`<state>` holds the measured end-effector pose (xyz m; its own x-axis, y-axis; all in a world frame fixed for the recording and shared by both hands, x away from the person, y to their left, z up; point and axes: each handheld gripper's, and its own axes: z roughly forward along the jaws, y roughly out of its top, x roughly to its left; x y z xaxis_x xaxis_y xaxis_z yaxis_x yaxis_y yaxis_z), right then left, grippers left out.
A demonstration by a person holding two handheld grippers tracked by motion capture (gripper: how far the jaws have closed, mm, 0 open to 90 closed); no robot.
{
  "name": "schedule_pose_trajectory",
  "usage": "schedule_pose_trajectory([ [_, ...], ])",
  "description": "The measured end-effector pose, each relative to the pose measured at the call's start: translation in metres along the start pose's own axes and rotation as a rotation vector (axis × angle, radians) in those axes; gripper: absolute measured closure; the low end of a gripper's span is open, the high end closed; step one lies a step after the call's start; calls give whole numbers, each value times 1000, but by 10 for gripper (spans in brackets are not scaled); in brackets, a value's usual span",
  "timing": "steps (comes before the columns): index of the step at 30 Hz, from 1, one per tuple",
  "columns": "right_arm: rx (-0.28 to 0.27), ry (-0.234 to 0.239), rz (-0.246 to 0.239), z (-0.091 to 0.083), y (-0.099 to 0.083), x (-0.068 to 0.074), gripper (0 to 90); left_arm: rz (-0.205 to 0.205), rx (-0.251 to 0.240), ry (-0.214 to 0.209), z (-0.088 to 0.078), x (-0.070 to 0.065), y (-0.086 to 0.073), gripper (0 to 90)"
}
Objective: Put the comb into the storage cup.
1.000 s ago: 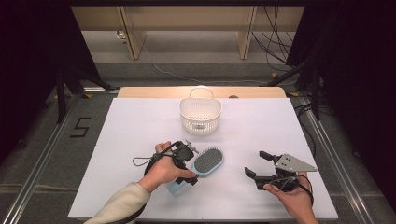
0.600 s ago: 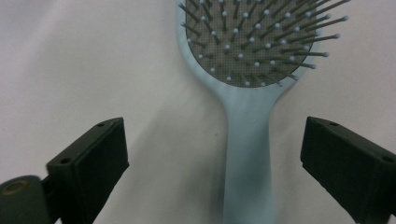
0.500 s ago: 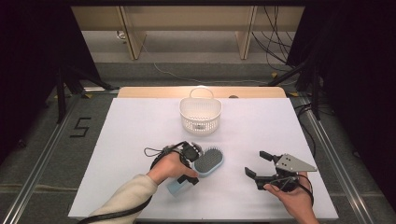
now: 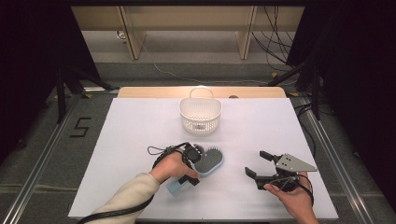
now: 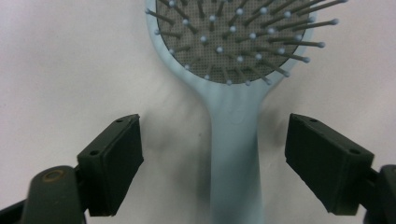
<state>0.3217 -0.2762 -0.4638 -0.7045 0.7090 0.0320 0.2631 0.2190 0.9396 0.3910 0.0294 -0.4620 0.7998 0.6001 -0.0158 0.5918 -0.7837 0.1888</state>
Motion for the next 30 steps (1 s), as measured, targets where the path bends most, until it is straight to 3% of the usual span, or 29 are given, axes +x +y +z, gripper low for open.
schedule_pose_trajectory([
  [9, 0, 1, 0, 0, 0, 0, 158, 2, 15, -22, 3, 1, 2, 272],
  [30, 6, 4, 3, 0, -1, 0, 158, 12, 66, 11, 1, -6, 10, 435],
])
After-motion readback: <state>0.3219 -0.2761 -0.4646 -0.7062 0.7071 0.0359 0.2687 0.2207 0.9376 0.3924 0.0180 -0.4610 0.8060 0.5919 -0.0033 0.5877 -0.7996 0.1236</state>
